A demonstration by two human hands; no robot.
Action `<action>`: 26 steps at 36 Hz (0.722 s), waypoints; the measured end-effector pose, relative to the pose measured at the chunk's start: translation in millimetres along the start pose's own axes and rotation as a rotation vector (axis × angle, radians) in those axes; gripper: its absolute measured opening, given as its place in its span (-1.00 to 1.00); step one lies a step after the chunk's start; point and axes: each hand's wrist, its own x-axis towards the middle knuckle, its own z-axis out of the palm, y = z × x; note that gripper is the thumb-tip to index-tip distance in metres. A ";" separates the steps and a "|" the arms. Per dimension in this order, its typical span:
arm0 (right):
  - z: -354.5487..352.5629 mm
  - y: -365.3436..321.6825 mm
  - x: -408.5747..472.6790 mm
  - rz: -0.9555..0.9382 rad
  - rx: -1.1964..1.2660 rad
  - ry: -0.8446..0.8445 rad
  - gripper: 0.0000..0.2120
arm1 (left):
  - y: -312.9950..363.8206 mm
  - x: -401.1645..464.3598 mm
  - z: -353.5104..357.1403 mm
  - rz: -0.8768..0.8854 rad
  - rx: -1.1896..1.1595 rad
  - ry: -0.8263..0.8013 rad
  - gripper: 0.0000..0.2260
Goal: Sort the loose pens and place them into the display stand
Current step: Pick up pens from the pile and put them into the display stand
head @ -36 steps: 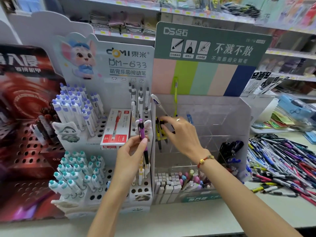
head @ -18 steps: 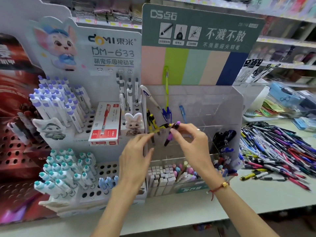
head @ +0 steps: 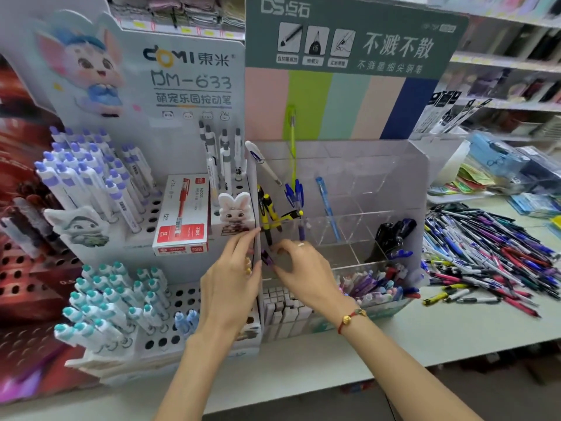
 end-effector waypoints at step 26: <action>-213.0 343.4 -203.6 0.481 -0.138 -0.372 -0.78 | 269.8 -35.6 235.5 0.099 -0.085 -0.473 -0.80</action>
